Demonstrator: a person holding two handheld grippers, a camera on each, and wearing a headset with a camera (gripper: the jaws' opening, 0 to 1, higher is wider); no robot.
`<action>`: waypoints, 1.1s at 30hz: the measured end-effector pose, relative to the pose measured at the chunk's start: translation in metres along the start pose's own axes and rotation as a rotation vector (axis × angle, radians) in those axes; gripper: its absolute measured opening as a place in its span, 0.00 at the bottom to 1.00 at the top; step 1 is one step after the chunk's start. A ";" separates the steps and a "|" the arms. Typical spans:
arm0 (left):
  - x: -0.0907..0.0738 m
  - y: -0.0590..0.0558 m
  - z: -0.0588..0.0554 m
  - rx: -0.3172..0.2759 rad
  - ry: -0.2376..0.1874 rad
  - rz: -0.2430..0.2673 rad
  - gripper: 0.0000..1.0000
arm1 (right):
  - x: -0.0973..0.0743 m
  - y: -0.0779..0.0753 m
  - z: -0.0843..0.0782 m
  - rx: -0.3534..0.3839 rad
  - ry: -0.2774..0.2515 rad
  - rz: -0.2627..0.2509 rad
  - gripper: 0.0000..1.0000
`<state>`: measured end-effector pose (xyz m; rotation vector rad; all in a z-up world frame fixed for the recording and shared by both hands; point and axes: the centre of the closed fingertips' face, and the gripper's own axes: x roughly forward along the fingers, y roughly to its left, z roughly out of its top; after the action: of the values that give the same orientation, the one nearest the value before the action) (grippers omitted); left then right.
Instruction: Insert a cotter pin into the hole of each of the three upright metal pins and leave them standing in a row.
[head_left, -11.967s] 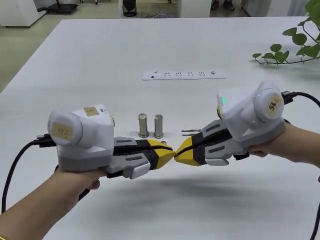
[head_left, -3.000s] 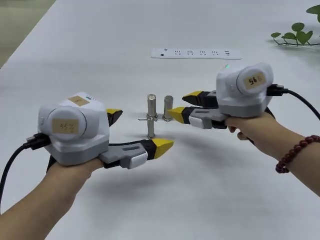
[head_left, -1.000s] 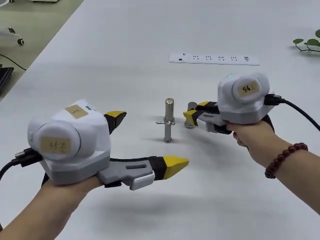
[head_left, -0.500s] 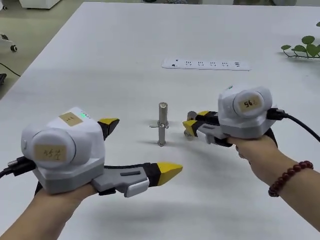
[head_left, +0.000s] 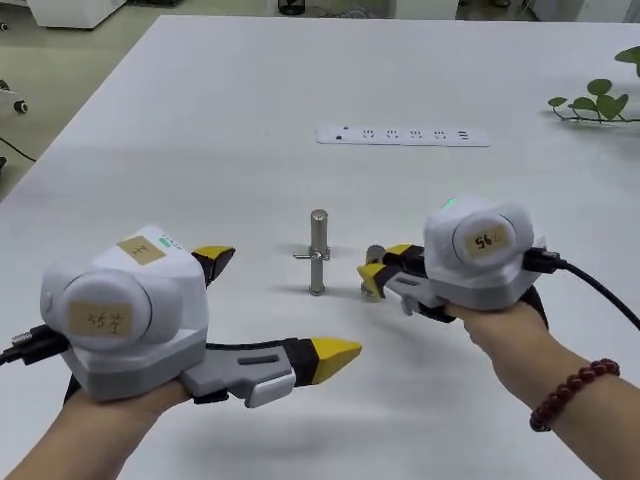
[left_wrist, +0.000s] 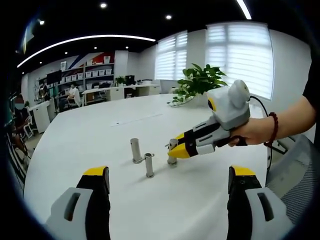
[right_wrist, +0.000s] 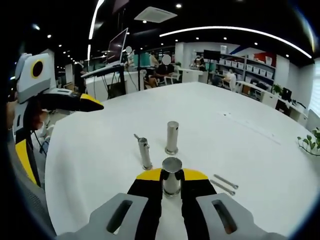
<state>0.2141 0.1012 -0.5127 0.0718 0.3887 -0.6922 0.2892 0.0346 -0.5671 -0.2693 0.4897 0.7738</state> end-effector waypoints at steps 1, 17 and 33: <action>0.000 0.000 0.000 0.001 0.000 0.000 0.99 | 0.000 0.000 0.000 0.005 0.000 -0.004 0.08; 0.001 -0.006 -0.003 0.020 0.011 -0.019 0.98 | -0.006 0.012 -0.010 0.047 0.014 -0.026 0.08; 0.002 -0.006 -0.003 0.008 0.010 -0.022 0.98 | -0.008 0.015 -0.017 0.035 0.009 -0.015 0.08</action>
<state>0.2104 0.0958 -0.5158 0.0782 0.3967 -0.7158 0.2684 0.0331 -0.5784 -0.2435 0.5087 0.7494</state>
